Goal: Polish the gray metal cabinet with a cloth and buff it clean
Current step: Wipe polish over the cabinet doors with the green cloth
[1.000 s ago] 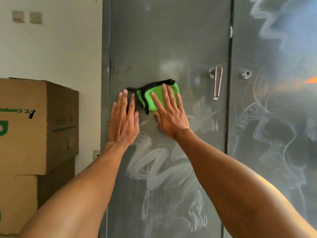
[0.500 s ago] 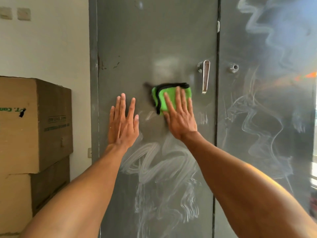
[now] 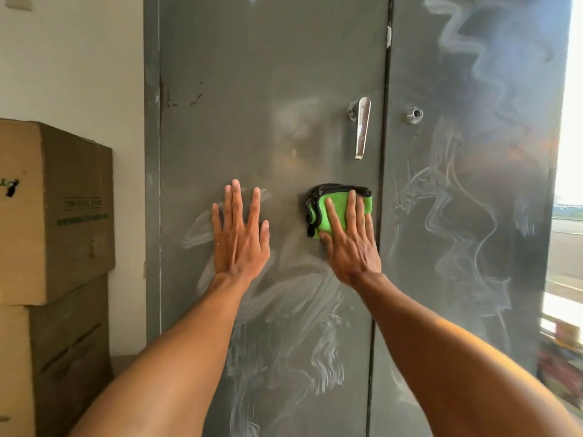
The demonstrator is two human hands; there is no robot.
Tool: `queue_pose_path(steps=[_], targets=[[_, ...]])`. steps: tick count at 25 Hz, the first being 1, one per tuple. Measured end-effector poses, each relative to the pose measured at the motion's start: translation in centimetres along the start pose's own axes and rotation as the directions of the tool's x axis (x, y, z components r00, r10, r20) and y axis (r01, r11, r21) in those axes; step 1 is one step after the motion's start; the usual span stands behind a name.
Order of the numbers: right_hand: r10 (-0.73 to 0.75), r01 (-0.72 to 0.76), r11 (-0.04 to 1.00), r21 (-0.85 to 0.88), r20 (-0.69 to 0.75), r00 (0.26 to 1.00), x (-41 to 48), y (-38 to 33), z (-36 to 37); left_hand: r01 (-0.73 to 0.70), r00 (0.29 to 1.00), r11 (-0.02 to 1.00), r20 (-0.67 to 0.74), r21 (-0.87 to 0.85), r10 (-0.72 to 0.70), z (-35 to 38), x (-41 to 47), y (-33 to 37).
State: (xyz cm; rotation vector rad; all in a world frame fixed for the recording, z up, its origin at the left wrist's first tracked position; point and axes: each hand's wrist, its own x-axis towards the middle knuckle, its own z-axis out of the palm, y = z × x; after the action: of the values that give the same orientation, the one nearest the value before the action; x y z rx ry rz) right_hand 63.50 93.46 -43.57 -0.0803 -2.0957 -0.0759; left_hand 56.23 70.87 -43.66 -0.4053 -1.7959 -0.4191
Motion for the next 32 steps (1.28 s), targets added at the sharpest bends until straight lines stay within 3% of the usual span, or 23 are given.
queue_pose_path(steps=[5, 7, 11, 14, 19, 24, 27, 32], targets=[[0.148, -0.136, 0.983, 0.127, -0.096, 0.984, 6.1, 1.3, -2.0, -0.094, 0.995, 0.996, 0.016, -0.012, 0.094, 0.7, -0.1, 0.7], [0.124, -0.113, 0.989, 0.093, -0.115, 0.986, 1.8, 0.4, 0.8, -0.111, 0.994, 0.994, 0.009, -0.021, 0.111, 1.0, -1.5, 0.2], [0.038, -0.038, 0.999, 0.023, 0.021, 0.999, -12.4, 0.3, 6.3, -0.126, 0.992, 0.991, 0.013, -0.041, 0.127, 0.9, -4.4, -1.8], [-0.028, 0.027, 0.999, 0.017, 0.040, 0.999, -10.3, 2.4, 5.4, -0.158, 0.987, 0.987, 0.016, -0.030, 0.158, 0.9, -5.1, -2.0], [0.229, -0.228, 0.963, 0.146, 0.005, 0.973, -2.5, -0.7, 2.2, 0.054, 0.998, 0.997, 0.040, -0.056, -0.052, 1.5, -7.9, -0.1], [0.265, -0.259, 0.952, 0.163, -0.020, 0.964, -10.3, -3.3, 5.8, 0.015, 0.997, 1.000, 0.078, -0.018, -0.013, 1.3, -8.7, 0.0], [0.328, -0.314, 0.917, 0.245, -0.019, 0.944, -10.6, -4.4, 6.2, 0.004, 0.996, 1.000, 0.090, 0.012, -0.005, 1.3, -8.7, -0.5], [0.298, -0.294, 0.908, 0.299, 0.036, 0.954, -10.8, -3.5, 5.7, 0.026, 0.997, 1.000, 0.074, -0.005, -0.025, 2.0, -10.8, 0.7]])
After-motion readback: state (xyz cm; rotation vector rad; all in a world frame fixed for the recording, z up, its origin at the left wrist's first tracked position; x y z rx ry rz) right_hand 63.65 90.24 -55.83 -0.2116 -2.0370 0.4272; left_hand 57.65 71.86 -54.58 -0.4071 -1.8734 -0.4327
